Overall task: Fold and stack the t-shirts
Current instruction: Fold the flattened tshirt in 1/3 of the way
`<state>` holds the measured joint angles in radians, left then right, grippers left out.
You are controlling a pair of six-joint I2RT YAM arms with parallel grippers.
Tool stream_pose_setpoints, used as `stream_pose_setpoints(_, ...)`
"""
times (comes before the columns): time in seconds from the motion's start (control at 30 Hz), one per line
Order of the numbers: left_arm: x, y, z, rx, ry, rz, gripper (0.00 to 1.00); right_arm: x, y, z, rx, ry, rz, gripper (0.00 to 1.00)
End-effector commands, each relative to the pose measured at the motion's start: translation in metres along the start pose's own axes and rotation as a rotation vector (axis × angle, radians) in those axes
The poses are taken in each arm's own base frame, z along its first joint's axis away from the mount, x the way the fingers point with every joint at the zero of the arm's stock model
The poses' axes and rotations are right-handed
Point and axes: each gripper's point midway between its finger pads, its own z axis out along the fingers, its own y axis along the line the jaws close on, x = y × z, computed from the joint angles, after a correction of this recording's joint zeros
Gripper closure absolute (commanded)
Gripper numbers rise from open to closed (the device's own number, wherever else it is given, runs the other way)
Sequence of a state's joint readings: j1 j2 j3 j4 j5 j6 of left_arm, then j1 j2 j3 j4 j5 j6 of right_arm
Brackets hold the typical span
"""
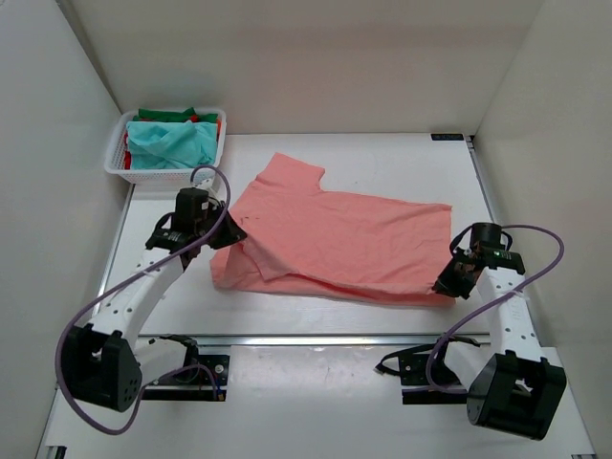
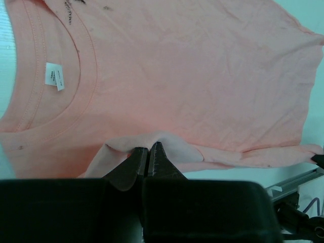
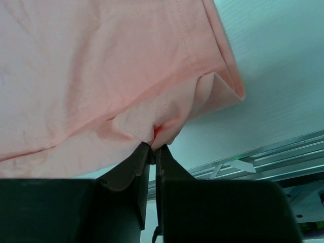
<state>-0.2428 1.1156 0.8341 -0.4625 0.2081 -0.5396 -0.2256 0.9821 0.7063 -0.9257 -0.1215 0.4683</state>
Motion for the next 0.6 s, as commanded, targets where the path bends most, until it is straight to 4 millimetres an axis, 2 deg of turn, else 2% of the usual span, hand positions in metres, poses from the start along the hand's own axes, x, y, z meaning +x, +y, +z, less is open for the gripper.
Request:
stream_pose_setpoints(0.0, -0.025, -0.006, 0.007, 0.008, -0.055, 0.039, 1.00, -0.008, 0.000, 0.003, -0.002, -0.032, 0.047, 1.00)
stream_pose_setpoints(0.17, -0.032, -0.002, 0.028, -0.015, -0.033, 0.068, 1.00, -0.005, -0.007, 0.009, 0.014, -0.008, 0.109, 1.00)
stream_pose_setpoints(0.33, -0.045, 0.000, 0.046, -0.030, -0.021, 0.060, 1.00, -0.006, -0.008, 0.017, 0.006, -0.003, 0.163, 1.00)
stream_pose_setpoints(0.37, -0.044, 0.002, 0.051, -0.037, -0.006, 0.061, 1.00, -0.011, -0.003, 0.016, -0.014, -0.013, 0.173, 1.00)
stream_pose_setpoints(0.43, -0.054, 0.000, 0.057, -0.037, -0.015, 0.067, 0.95, -0.013, -0.003, 0.019, -0.011, -0.010, 0.201, 1.00)
stream_pose_setpoints(0.5, -0.060, 0.001, 0.068, -0.045, -0.012, 0.069, 0.80, -0.016, -0.002, 0.021, -0.015, -0.021, 0.244, 0.97)
stream_pose_setpoints(0.53, -0.069, 0.000, 0.068, -0.047, -0.026, 0.065, 0.72, -0.020, 0.000, 0.020, -0.024, -0.042, 0.259, 0.85)
stream_pose_setpoints(0.57, -0.069, 0.001, 0.074, -0.050, -0.016, 0.064, 0.62, -0.028, 0.003, 0.019, -0.042, -0.078, 0.277, 0.71)
